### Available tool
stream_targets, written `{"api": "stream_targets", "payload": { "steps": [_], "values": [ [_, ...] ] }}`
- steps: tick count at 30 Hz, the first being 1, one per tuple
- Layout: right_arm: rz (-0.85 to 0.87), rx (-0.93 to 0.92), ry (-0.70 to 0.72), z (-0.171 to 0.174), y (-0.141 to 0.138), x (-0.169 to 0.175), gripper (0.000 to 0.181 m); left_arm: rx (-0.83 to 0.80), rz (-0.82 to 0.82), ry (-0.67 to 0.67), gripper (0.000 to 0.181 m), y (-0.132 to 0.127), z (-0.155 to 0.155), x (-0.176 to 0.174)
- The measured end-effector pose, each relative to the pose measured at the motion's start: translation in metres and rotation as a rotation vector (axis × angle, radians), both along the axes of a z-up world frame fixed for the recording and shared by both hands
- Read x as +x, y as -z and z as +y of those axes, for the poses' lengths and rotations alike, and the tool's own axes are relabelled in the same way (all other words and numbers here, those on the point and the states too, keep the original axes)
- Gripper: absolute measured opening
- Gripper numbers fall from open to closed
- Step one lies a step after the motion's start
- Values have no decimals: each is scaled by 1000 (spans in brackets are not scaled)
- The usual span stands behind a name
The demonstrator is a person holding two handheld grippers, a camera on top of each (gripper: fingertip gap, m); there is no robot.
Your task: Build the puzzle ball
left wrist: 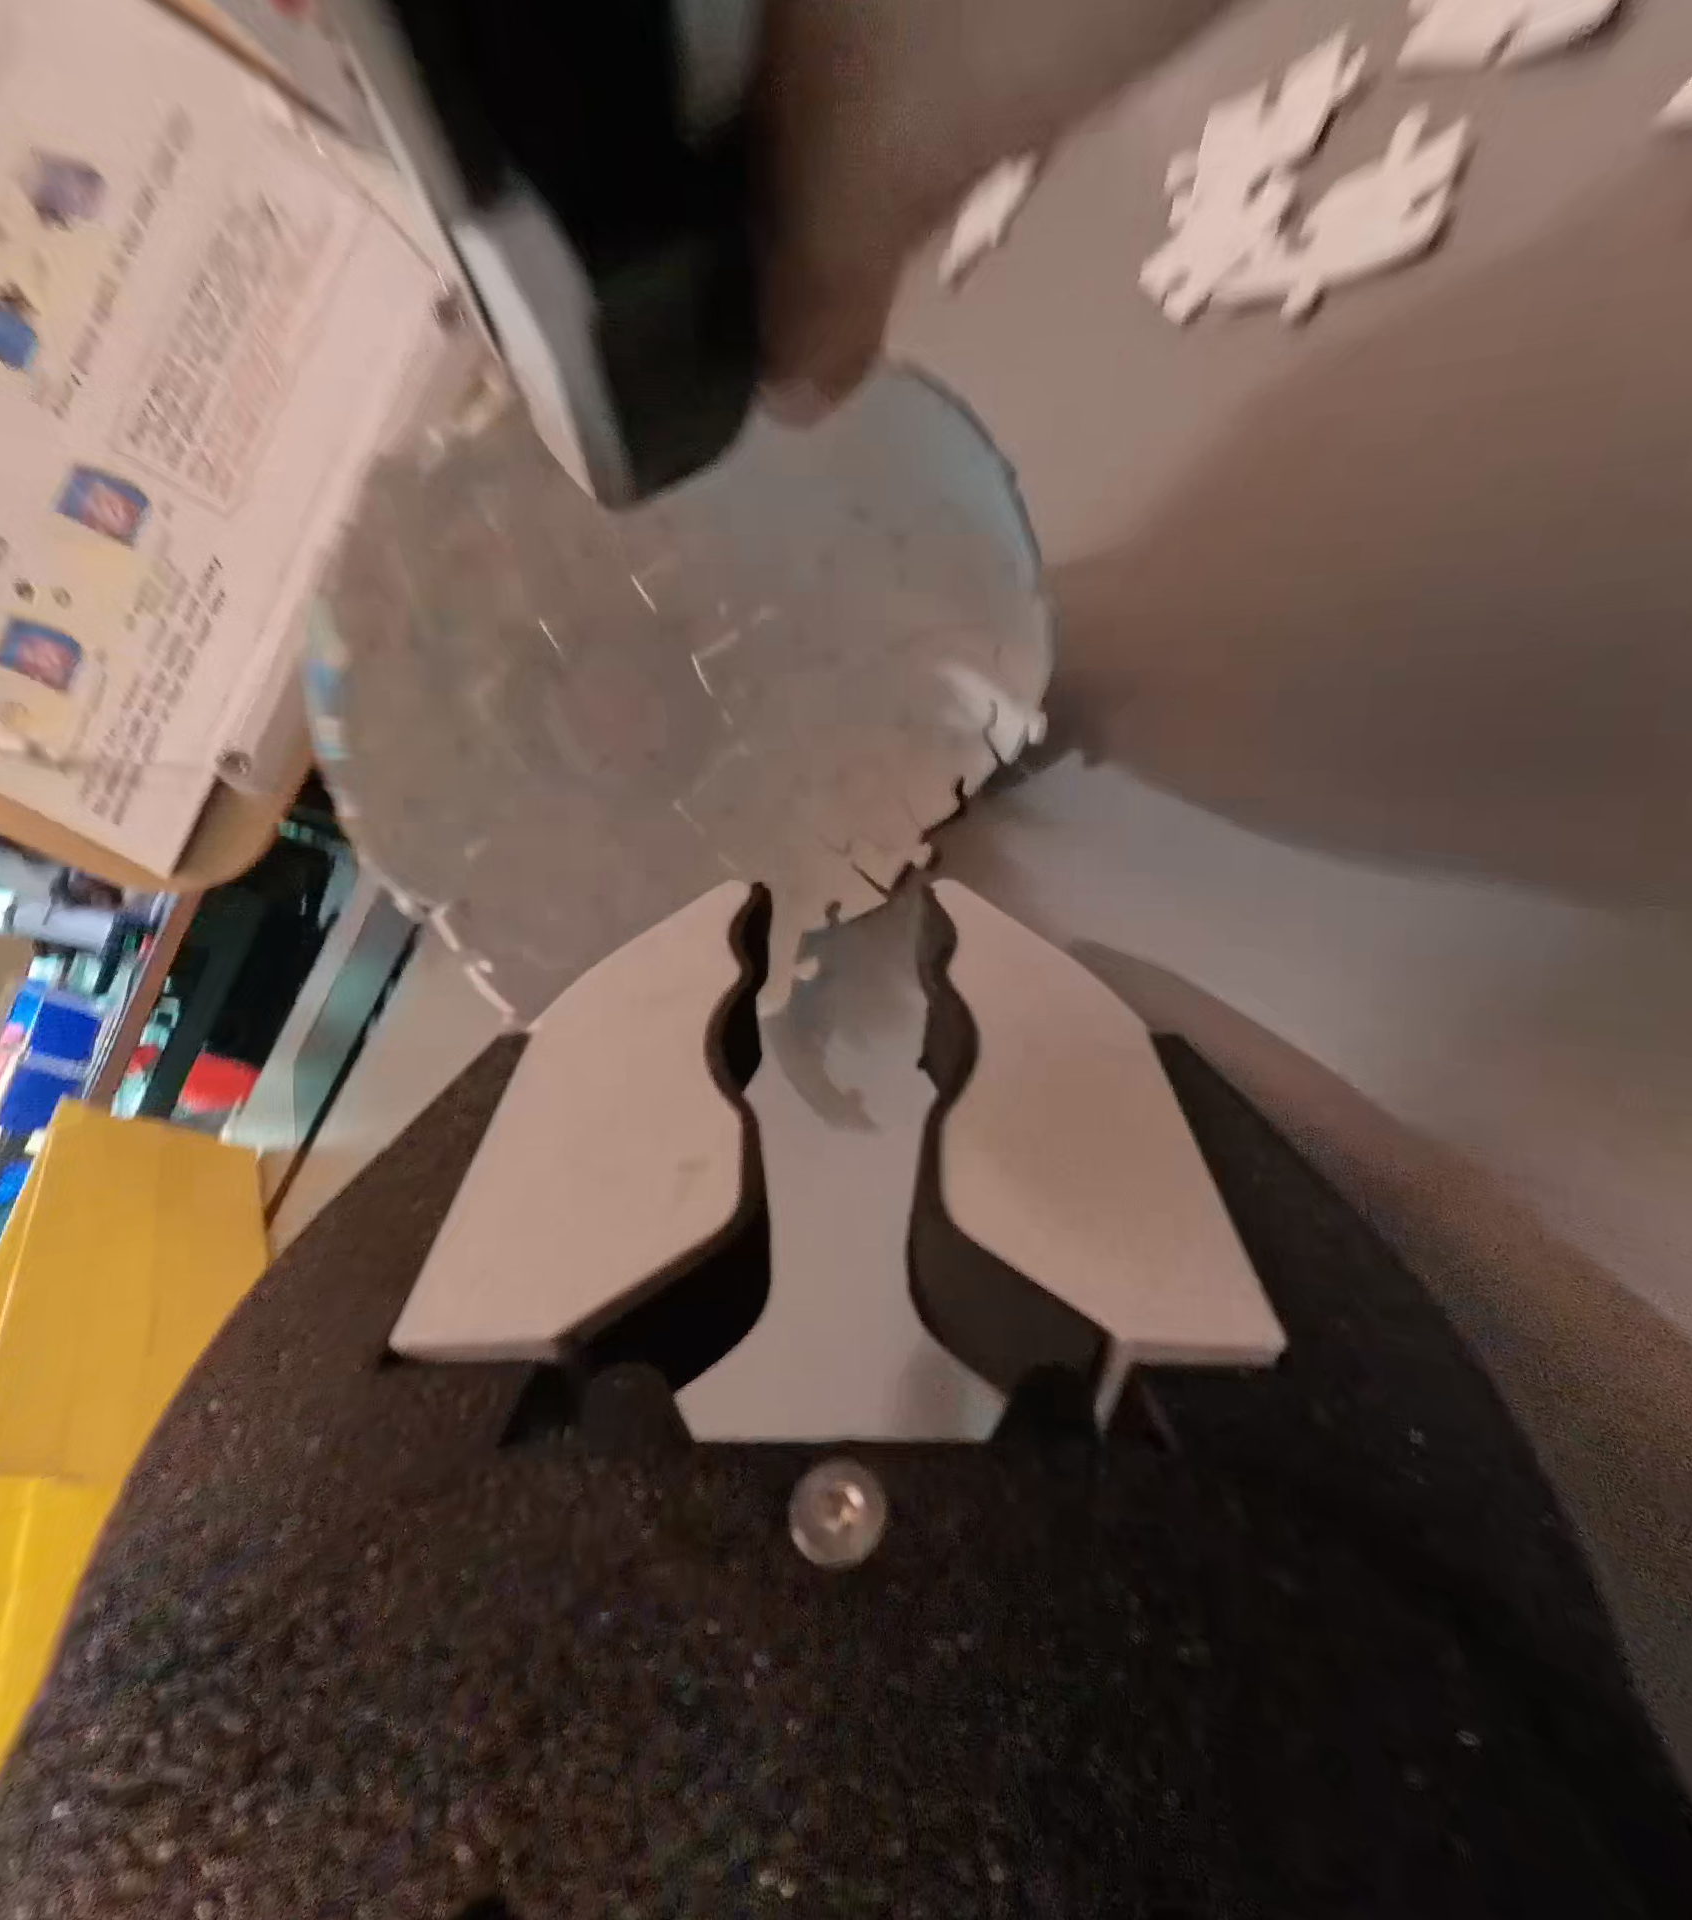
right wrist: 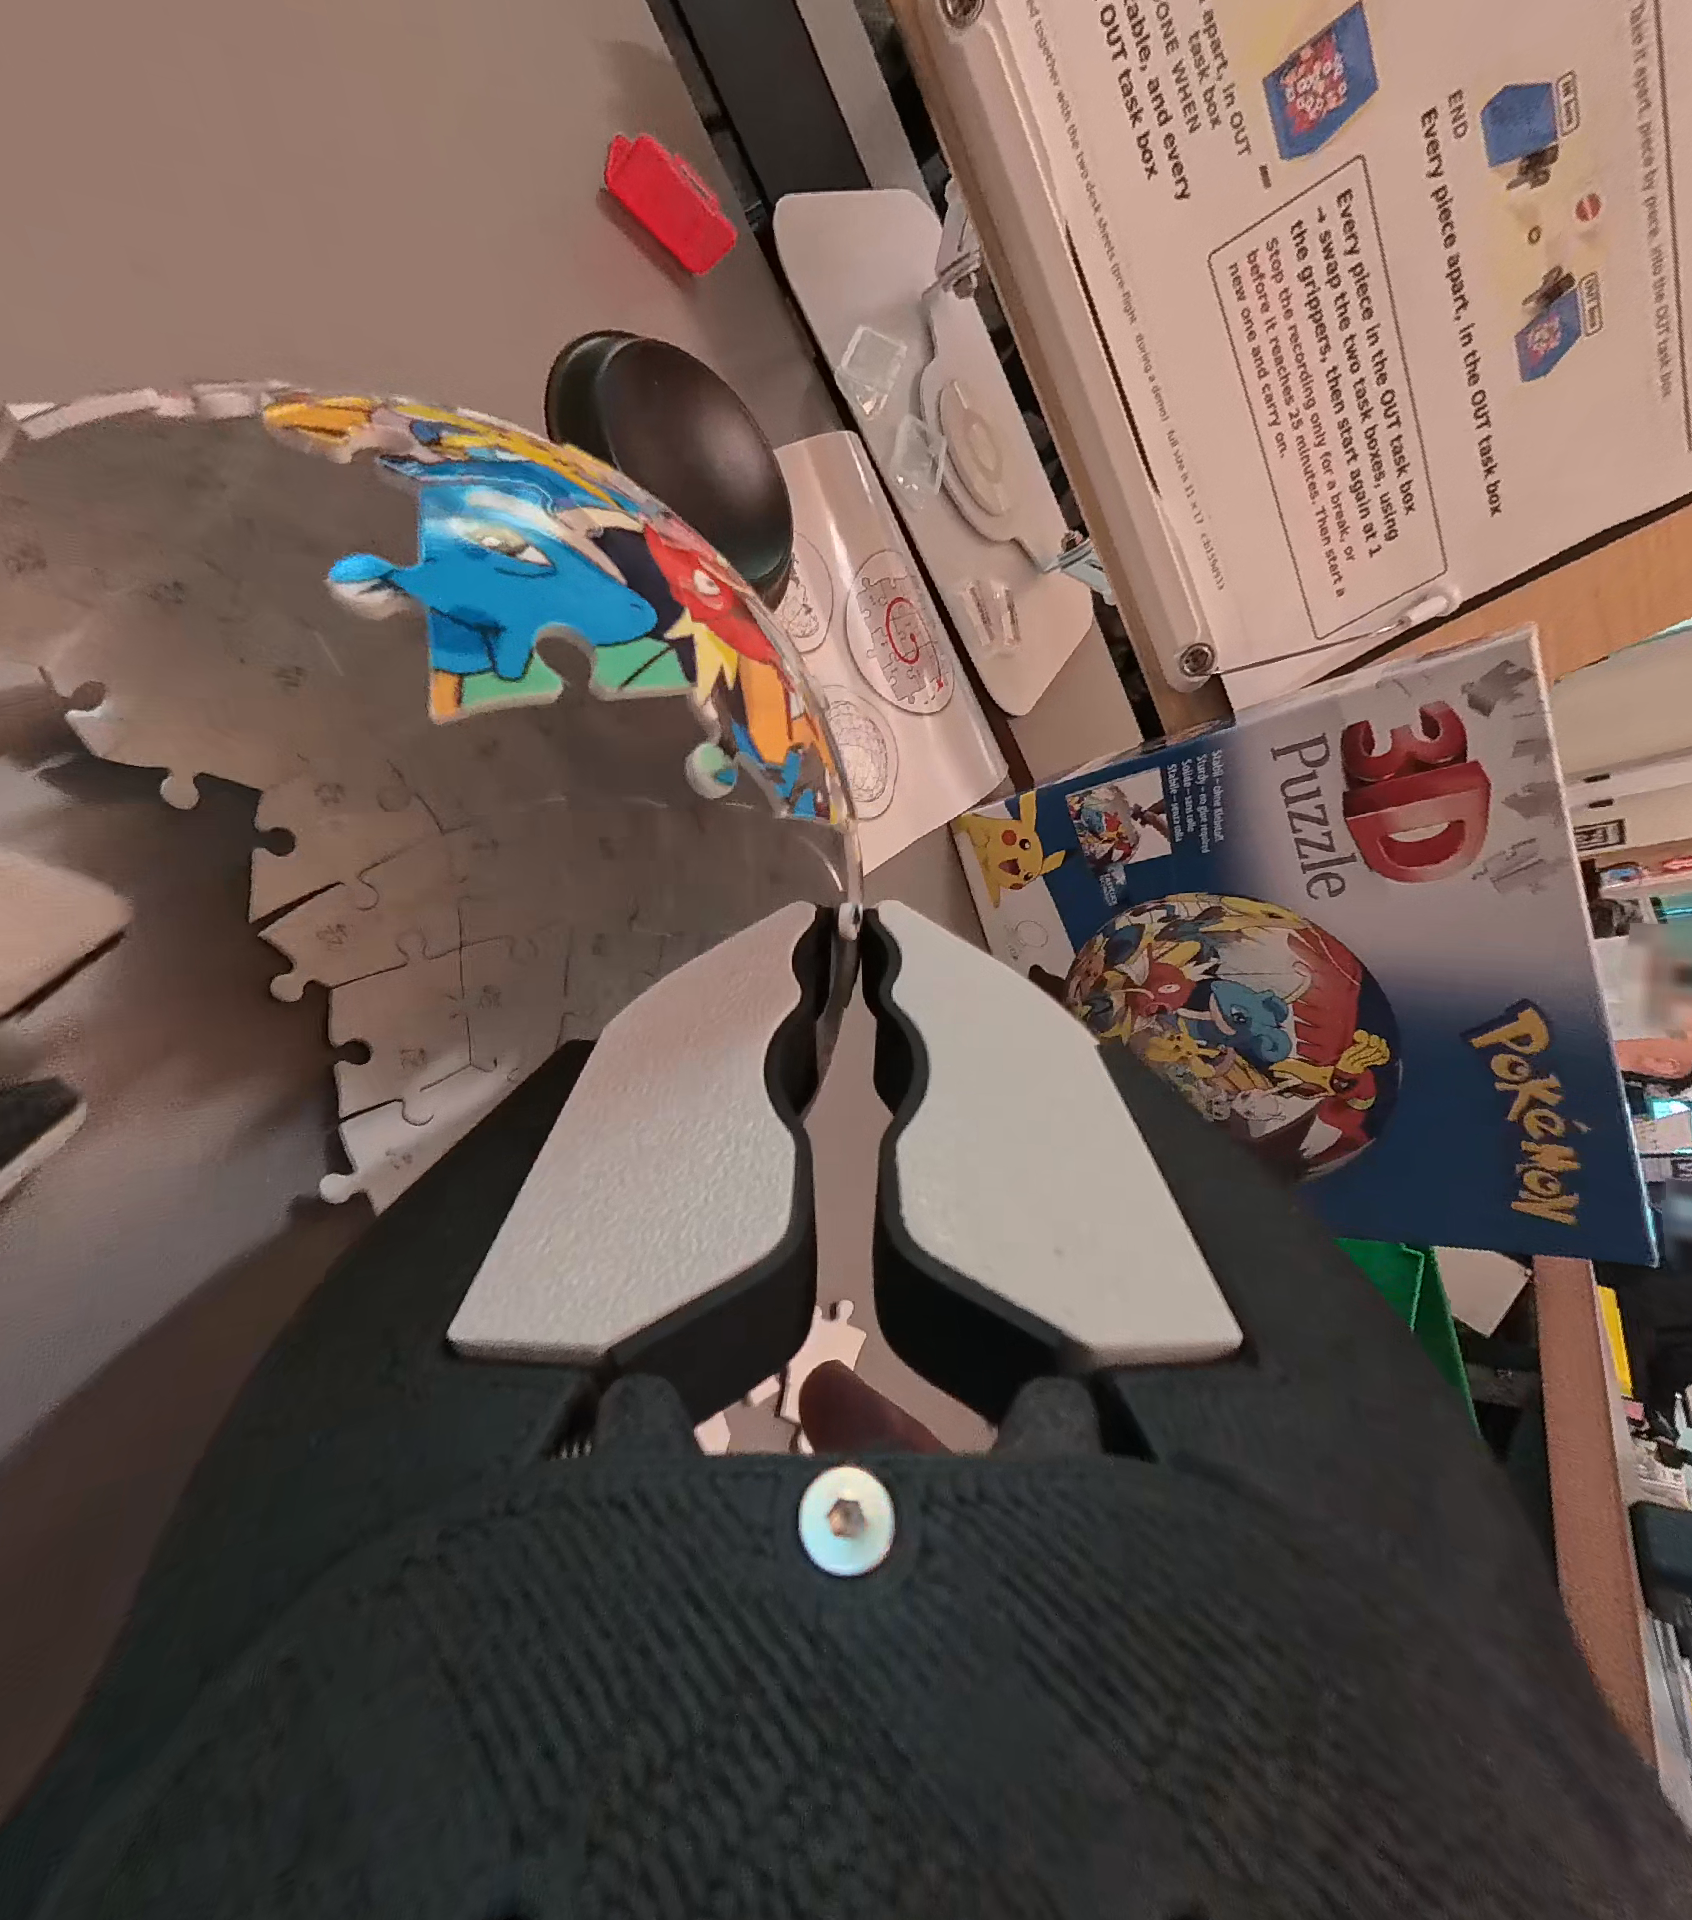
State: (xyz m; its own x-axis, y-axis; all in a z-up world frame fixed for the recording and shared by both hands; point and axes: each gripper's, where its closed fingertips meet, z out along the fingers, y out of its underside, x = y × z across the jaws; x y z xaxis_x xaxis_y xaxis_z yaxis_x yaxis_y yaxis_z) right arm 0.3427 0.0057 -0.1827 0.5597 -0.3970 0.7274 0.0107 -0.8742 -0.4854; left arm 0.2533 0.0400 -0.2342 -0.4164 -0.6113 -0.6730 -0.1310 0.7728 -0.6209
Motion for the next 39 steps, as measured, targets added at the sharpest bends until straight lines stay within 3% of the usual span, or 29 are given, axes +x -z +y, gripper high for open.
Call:
{"api": "stream_targets", "payload": {
  "steps": [4,7,9,12,14,17,19,22,25,27,29,33,36,39],
  "values": [
    [19,-13,2,-1,1,0,6,-54,135,-128,28,17,5,13],
    [29,-19,-4,-1,1,0,6,-329,288,-47,50,16,-9,10],
    [39,-19,-8,-1,2,1,6,-548,341,-96,48,6,-3,11],
    [39,-12,-13,0,2,3,6,-866,307,-96,49,-22,6,5],
    [28,-7,-15,1,2,3,6,-960,225,-196,48,-33,29,4],
    [20,17,-13,1,2,3,6,-968,75,-367,45,-40,72,6],
    [14,20,-13,0,2,2,6,-939,119,-424,40,-30,84,11],
    [7,20,-13,0,2,2,6,-958,304,-376,36,-13,65,11],
    [3,19,-14,-2,2,2,6,-850,224,-344,25,-19,55,3],
    [4,10,-16,-2,3,3,6,-758,168,-253,6,-24,37,-4],
    [9,6,-17,-2,3,3,6,-697,170,-171,0,-23,16,-6],
    [33,-6,-14,-1,4,5,6,-635,269,-234,4,-7,1,6],
    [51,0,-8,-2,4,6,6,-620,313,-347,0,5,4,19],
    [90,35,16,-7,7,7,6,-625,327,-376,0,10,2,30]
  ]
}}
